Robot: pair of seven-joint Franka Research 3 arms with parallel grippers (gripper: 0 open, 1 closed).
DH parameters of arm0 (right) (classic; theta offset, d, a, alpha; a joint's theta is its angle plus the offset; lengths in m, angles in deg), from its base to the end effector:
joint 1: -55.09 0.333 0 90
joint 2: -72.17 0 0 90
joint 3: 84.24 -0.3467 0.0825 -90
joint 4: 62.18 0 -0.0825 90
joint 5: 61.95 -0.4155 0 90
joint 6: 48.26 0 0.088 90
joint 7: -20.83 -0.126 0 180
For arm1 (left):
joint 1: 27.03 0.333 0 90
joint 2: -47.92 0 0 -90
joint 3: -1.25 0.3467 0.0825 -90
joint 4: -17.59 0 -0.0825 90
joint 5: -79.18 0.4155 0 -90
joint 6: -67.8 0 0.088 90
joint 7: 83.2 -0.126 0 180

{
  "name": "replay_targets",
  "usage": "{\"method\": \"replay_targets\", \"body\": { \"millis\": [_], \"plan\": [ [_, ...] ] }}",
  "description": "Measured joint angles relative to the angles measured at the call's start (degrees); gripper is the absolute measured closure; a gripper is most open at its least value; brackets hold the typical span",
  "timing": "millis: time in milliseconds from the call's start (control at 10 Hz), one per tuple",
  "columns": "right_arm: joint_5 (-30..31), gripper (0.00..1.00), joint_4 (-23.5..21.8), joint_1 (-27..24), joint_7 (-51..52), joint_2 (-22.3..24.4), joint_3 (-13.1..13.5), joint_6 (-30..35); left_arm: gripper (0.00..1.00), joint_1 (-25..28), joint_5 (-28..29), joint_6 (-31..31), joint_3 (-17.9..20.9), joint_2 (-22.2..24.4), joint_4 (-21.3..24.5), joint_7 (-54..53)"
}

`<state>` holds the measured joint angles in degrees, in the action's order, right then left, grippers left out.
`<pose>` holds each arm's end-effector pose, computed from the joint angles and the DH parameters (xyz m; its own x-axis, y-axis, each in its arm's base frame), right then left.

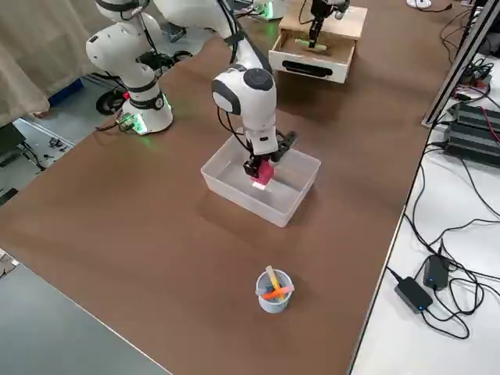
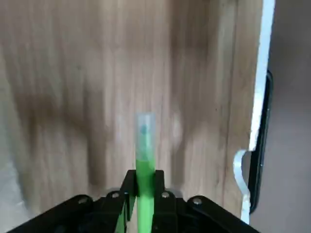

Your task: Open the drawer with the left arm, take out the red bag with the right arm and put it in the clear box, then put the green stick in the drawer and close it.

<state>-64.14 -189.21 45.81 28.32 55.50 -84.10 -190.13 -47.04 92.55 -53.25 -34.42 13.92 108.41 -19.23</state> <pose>0.5672 -0.0938 0.2267 0.9976 -0.0636 -0.0291 -0.0643 -0.9976 -0.0259 0.4767 -0.5574 0.3369 0.9894 0.1132 -0.0912 0.1224 -0.9871 0.1027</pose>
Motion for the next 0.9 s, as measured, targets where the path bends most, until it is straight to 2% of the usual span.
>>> {"method": "replay_targets", "body": {
  "millis": [100, 300, 400, 500, 600, 800, 900],
  "plan": [
    [0.01, 0.44, -0.01, -0.01, 0.0, -0.79, -0.02, -0.44, 0.69, -0.04, 0.21, 0.0, 0.01, -0.7, -0.58, 0.02],
    [0.01, 0.43, -0.01, -0.02, 0.0, -1.59, -0.05, -1.2, 0.41, 0.14, 0.42, 0.02, 0.03, -0.47, -1.71, 0.02],
    [0.01, 0.32, -0.01, -0.02, 0.0, -1.67, -0.06, -1.62, 0.27, 0.45, 0.54, 0.53, 0.04, 0.2, -2.19, 0.02],
    [0.01, 0.16, 0.05, -0.02, 0.0, -1.67, -0.07, -1.7, 0.11, 0.92, 0.68, 2.54, 0.06, 1.61, -2.37, 0.0],
    [0.01, 0.09, 0.26, -0.06, 0.0, -1.65, -0.07, -1.71, 0.0, 1.55, 0.71, 5.77, 0.1, 3.69, -2.42, -0.03],
    [0.01, 0.0, 2.38, -0.29, -0.02, -1.25, -0.07, -0.58, 0.0, 2.45, 0.93, 11.51, 2.24, 8.18, -2.43, -1.31],
    [0.01, 0.0, 5.28, -0.3, -0.12, -0.43, -0.16, 3.35, 0.0, 2.81, 0.93, 12.47, 4.84, 10.34, -2.44, -4.14]
  ]
}}
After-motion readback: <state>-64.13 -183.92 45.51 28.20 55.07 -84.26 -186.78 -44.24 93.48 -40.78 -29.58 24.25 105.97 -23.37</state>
